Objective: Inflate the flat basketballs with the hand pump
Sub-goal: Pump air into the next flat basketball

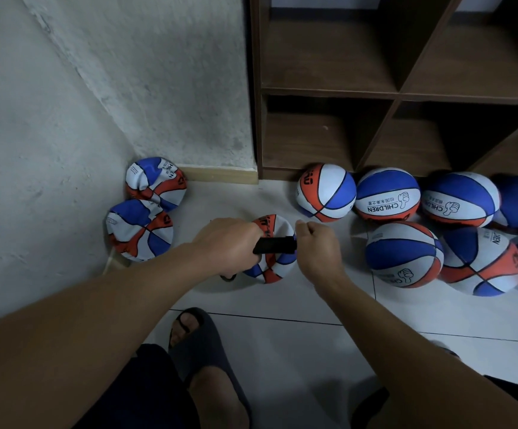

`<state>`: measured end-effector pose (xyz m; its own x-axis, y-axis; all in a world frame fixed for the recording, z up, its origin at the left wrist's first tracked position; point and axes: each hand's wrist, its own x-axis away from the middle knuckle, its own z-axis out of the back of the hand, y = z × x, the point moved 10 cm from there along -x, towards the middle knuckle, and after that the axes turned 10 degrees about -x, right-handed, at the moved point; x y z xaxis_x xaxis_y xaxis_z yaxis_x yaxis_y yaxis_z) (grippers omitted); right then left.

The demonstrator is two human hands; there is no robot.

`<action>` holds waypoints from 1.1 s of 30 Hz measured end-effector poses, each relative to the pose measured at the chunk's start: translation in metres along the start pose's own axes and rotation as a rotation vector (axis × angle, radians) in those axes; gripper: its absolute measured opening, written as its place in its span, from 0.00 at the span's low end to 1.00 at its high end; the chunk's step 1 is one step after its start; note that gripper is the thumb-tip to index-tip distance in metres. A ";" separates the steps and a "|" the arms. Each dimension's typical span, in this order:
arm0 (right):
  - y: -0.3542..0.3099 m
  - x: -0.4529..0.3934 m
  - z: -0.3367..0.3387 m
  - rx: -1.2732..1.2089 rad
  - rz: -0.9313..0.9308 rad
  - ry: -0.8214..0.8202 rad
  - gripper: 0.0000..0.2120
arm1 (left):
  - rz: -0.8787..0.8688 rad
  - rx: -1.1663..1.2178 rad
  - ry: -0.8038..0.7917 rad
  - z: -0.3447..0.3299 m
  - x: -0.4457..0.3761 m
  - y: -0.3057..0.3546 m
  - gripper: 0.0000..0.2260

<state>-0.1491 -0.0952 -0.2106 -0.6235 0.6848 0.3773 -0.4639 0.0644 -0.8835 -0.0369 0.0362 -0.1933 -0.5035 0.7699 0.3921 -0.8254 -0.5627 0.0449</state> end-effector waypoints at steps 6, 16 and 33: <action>0.015 -0.028 0.064 -0.115 -0.193 0.125 0.11 | 0.061 -0.048 0.026 -0.001 -0.003 -0.034 0.12; 0.001 -0.004 0.023 0.004 0.004 0.103 0.19 | 0.038 -0.049 0.004 0.001 -0.001 -0.012 0.10; 0.003 -0.002 0.000 0.023 0.016 -0.013 0.20 | -0.021 -0.001 0.008 -0.007 -0.001 0.001 0.10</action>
<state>-0.1491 -0.0960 -0.2142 -0.6391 0.6761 0.3666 -0.4680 0.0365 -0.8830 -0.0388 0.0373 -0.2001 -0.4876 0.7840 0.3842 -0.8364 -0.5456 0.0519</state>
